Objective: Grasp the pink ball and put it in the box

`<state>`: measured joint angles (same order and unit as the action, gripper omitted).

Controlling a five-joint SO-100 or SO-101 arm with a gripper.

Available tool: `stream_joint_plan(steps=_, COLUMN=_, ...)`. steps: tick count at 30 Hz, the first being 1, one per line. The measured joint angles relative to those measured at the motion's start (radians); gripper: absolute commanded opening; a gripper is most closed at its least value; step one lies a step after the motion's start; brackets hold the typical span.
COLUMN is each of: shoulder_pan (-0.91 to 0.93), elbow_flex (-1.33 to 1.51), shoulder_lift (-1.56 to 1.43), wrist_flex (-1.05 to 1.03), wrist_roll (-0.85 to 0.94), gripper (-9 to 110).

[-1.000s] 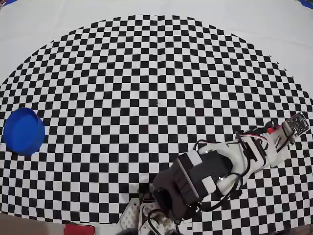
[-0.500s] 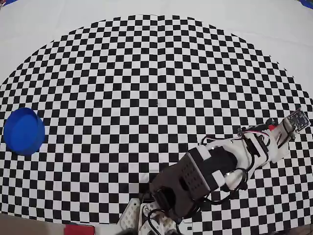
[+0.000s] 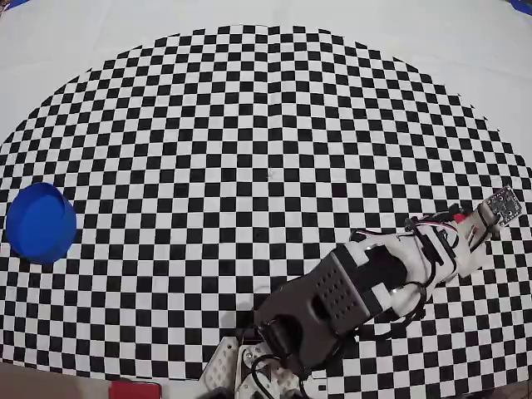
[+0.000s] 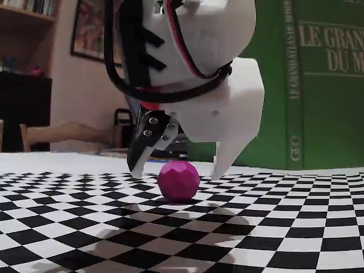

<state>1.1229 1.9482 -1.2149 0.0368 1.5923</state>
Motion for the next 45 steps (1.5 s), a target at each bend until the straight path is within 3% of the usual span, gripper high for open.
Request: stream_joint_plan(steps=45, shoulder_pan=0.0, elbow_flex=-0.238, shoulder_lift=0.235, wrist_flex=-0.006, wrist_roll=0.0, gripper=28)
